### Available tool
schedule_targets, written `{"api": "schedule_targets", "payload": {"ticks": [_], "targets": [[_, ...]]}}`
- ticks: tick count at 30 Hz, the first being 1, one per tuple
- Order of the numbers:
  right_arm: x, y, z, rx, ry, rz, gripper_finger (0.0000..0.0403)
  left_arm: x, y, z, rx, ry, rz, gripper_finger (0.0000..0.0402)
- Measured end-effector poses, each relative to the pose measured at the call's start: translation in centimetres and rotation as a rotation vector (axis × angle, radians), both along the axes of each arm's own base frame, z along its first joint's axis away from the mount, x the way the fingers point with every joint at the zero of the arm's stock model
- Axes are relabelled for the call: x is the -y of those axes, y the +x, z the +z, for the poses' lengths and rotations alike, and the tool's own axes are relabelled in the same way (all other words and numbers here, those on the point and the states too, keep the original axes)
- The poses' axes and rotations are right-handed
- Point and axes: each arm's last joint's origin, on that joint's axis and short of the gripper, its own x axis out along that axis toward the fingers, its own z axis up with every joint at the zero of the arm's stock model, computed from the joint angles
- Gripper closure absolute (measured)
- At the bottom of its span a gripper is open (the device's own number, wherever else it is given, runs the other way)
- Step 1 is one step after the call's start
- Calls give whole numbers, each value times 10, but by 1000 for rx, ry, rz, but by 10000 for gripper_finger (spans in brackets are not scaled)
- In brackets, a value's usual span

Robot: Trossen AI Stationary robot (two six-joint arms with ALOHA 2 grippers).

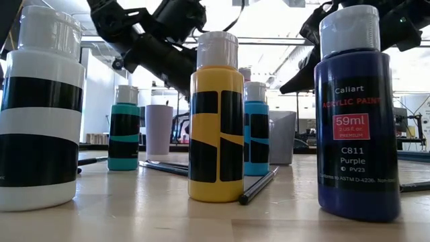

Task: Pick & Place Paint Supplies
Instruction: Adjust the paint bottles

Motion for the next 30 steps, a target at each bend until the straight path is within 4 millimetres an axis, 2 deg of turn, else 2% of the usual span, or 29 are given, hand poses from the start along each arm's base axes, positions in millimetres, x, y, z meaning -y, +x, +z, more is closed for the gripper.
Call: {"api": "schedule_targets", "payload": {"ticks": [23, 30], "targets": [[0, 0, -1, -9, 2, 0, 401, -3, 1, -2, -39, 81, 87, 402], [0, 0, -1, -8, 3, -1, 401, -10, 1, -3, -55, 129, 136, 402]]}}
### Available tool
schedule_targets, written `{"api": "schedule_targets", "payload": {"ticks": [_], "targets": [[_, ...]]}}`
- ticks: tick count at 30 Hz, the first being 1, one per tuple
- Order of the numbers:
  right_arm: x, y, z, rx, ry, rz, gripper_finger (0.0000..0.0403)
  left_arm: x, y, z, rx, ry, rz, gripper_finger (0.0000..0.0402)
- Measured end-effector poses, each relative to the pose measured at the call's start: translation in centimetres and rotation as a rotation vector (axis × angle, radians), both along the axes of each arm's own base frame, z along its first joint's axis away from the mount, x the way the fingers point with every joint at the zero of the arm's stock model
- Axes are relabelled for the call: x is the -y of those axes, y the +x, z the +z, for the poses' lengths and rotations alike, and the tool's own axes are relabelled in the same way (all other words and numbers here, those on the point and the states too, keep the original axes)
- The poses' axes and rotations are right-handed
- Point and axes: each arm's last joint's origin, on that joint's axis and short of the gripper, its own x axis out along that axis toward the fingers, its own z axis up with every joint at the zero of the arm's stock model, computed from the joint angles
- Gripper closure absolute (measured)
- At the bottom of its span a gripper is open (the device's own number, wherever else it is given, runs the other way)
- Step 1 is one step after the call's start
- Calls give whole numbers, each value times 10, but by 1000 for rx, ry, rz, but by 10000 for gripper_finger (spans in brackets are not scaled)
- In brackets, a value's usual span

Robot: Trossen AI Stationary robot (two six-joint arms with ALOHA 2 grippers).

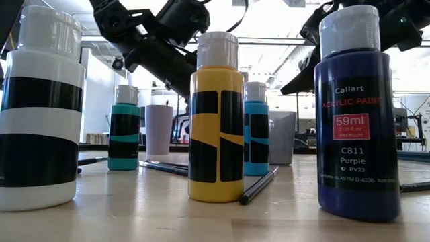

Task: Pick & Place Paint Supplies
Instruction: Adjust the paint bottles

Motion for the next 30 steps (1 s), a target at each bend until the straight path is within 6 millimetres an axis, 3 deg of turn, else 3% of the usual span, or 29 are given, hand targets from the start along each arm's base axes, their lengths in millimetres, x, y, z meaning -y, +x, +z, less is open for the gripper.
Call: {"api": "schedule_targets", "payload": {"ticks": [30], "targets": [[0, 0, 0, 2, 3, -2, 401, -17, 1, 1, -3, 55, 1, 402]]}}
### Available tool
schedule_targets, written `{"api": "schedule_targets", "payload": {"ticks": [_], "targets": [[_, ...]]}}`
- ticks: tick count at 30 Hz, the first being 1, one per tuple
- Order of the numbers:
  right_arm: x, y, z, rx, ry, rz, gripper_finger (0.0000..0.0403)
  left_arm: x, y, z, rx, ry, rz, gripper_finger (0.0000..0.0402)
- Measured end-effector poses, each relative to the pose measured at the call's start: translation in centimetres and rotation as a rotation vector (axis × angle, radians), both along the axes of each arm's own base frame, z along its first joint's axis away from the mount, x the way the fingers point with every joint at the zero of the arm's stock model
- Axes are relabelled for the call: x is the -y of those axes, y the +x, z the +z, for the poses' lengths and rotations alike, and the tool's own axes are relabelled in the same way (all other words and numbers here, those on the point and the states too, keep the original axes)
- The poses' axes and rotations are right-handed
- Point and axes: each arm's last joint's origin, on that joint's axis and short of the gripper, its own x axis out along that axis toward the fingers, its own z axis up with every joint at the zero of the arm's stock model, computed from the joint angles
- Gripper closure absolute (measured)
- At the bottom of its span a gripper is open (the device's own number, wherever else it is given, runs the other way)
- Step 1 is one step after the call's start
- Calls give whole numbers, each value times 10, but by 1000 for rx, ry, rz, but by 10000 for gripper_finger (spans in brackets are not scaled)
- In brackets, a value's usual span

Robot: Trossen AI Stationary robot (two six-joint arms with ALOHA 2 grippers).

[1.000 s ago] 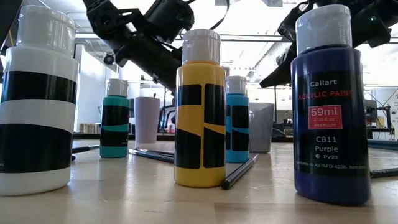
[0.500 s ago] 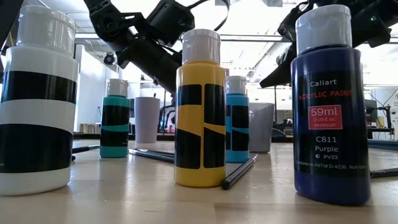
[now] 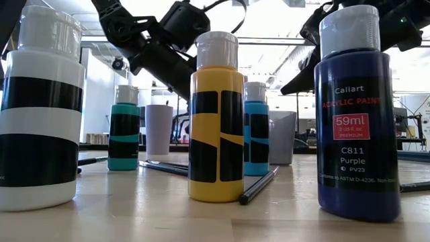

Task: Pick & Place Paint Supplies
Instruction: Adjust the paint bottles

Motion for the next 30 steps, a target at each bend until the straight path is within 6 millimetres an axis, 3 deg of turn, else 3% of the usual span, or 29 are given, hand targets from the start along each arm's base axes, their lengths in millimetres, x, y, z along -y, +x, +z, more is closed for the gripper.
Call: {"api": "schedule_targets", "payload": {"ticks": [30], "targets": [[0, 0, 0, 1, 0, -1, 401, -1, 2, 4, 40, 34, -36, 402]]}}
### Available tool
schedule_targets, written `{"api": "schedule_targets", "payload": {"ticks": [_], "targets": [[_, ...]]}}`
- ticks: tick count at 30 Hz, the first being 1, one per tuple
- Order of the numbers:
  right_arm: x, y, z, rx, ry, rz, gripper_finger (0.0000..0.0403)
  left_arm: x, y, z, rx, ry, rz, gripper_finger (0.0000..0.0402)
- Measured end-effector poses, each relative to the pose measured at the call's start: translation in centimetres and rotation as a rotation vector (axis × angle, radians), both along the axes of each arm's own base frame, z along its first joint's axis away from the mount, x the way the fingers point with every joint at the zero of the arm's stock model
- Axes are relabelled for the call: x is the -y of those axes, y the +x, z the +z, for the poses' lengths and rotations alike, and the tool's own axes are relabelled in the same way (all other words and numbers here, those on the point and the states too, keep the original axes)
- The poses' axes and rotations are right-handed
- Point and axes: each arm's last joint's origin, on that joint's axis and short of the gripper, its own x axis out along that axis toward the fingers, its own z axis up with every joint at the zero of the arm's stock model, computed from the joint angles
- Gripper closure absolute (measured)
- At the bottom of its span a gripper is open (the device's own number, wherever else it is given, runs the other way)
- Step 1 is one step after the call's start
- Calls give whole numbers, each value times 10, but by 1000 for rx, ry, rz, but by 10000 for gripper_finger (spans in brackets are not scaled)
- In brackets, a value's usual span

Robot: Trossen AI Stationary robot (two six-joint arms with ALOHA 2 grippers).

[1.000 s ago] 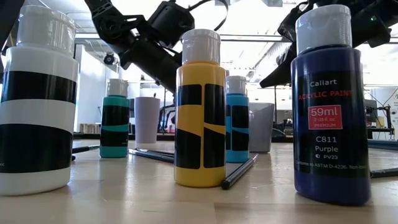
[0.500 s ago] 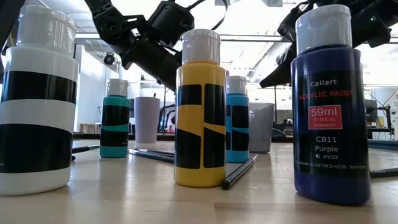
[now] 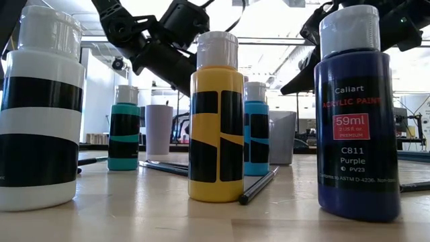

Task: Pick & Place Paint Supplies
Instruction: Adjust the paint bottles, then put the red paint bottle into the black bin

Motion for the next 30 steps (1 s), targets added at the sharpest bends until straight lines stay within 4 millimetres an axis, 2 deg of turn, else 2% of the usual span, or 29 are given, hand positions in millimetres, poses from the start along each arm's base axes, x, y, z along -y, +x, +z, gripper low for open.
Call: {"api": "schedule_targets", "payload": {"ticks": [13, 17, 21, 25, 28, 30], "targets": [[0, 0, 0, -1, -1, 0, 401, 14, 4, 8, 81, 4, -115, 402], [0, 0, 0, -2, -1, 4, 401, 15, -1, 20, 75, 54, -193, 402], [0, 0, 0, -4, 4, 13, 401, 16, -15, 40, 21, 88, -253, 402], [-1, 0, 0, -5, 13, 27, 401, 17, -39, 64, -71, 91, -276, 402], [-1, 0, 0, 0, 14, 27, 401, 17, -54, 74, -133, 82, -282, 402], [-1, 0, 1, 8, 17, 26, 401, 22, -60, 80, -116, 89, -310, 402]]}}
